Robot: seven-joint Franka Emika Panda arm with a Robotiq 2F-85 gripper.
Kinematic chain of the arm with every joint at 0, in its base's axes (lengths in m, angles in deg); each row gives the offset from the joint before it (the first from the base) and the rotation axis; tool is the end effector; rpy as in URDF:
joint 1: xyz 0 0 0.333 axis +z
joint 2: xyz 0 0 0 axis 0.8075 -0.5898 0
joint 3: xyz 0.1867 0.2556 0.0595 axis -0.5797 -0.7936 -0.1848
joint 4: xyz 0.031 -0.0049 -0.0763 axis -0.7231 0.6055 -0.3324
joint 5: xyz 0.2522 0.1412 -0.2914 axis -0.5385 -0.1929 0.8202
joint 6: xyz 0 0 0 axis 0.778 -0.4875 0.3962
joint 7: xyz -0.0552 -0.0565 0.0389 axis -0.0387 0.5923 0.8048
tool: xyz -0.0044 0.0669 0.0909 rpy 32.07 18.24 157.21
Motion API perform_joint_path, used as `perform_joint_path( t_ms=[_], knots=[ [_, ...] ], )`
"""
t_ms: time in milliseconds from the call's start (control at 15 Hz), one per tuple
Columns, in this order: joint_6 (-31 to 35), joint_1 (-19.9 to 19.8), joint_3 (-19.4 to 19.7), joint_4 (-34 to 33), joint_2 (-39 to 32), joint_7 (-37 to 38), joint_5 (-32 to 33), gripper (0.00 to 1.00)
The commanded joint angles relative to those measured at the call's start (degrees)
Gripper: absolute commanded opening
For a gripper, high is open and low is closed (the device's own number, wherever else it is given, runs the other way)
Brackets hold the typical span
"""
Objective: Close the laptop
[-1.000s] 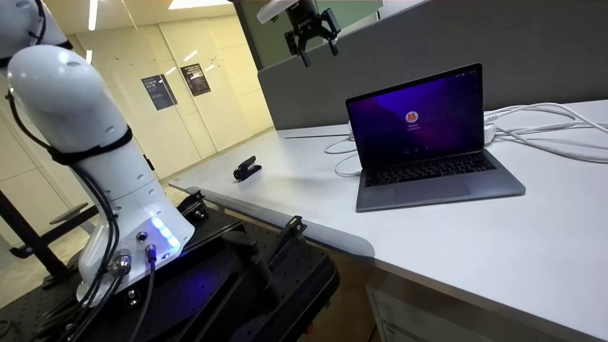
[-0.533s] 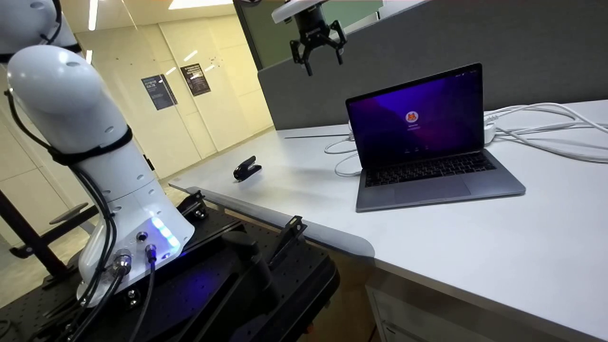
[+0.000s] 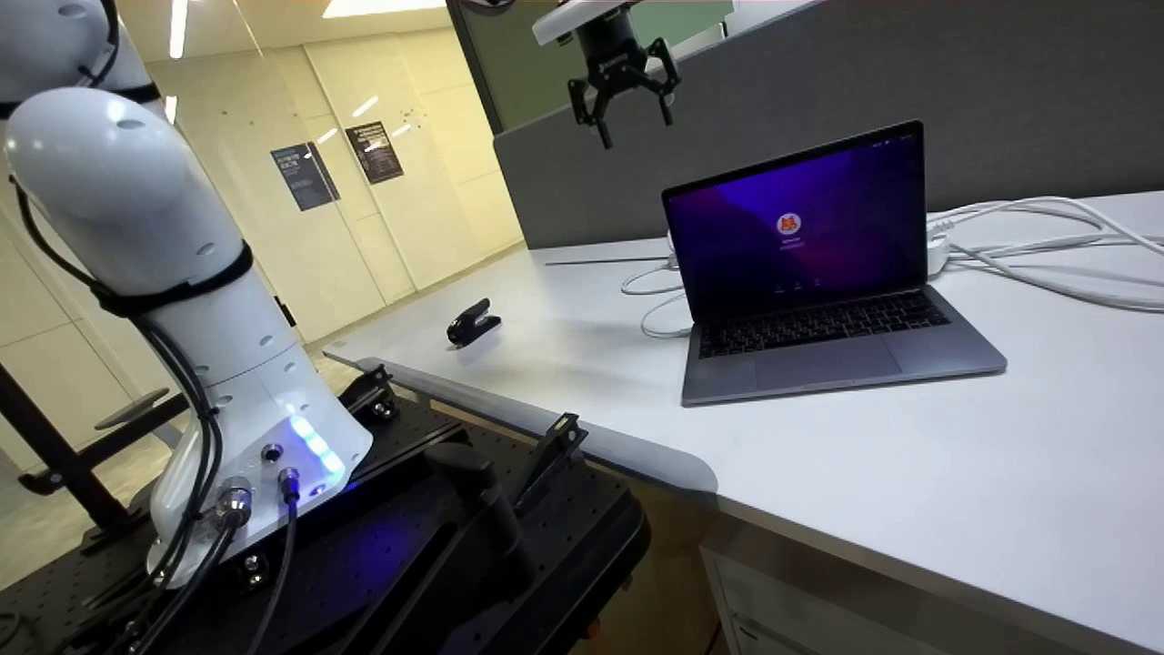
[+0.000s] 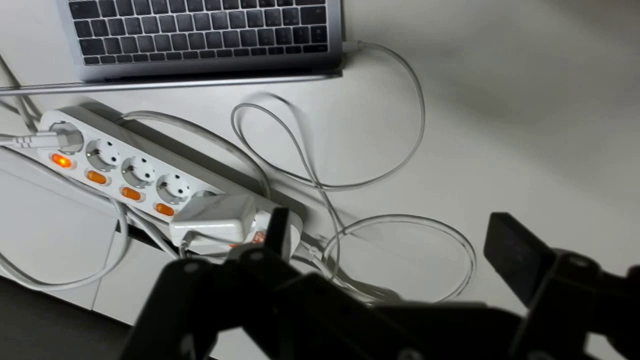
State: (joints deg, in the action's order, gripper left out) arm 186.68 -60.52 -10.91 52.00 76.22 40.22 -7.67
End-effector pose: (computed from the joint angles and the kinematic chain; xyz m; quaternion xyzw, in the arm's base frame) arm 0.5469 -0.1518 0.3694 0.9762 0.2131 0.0300 0.0254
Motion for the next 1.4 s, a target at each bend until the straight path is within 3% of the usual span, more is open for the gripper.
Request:
perform_joint_path(
  t_ms=[0,267,533,600,800,1067,1333],
  knots=[
    [3.55,-2.9,0.86,-0.42,-1.44,-4.13,1.7,1.0],
    [3.52,-5.7,1.22,-1.87,-4.27,-12.04,-0.08,1.0],
    [-5.37,-7.79,0.69,-5.88,-7.87,-26.85,-0.62,1.0],
    [-1.29,-7.03,0.94,-2.14,-5.69,-21.72,0.13,1.0],
    [-3.61,-7.59,0.84,-3.95,-7.28,-25.67,-0.19,1.0],
    [7.33,-7.96,0.3,-1.36,-7.18,-23.41,-5.55,1.0],
    [12.21,-8.63,0.61,-0.67,-8.76,-21.45,-9.38,1.0]
  ],
)
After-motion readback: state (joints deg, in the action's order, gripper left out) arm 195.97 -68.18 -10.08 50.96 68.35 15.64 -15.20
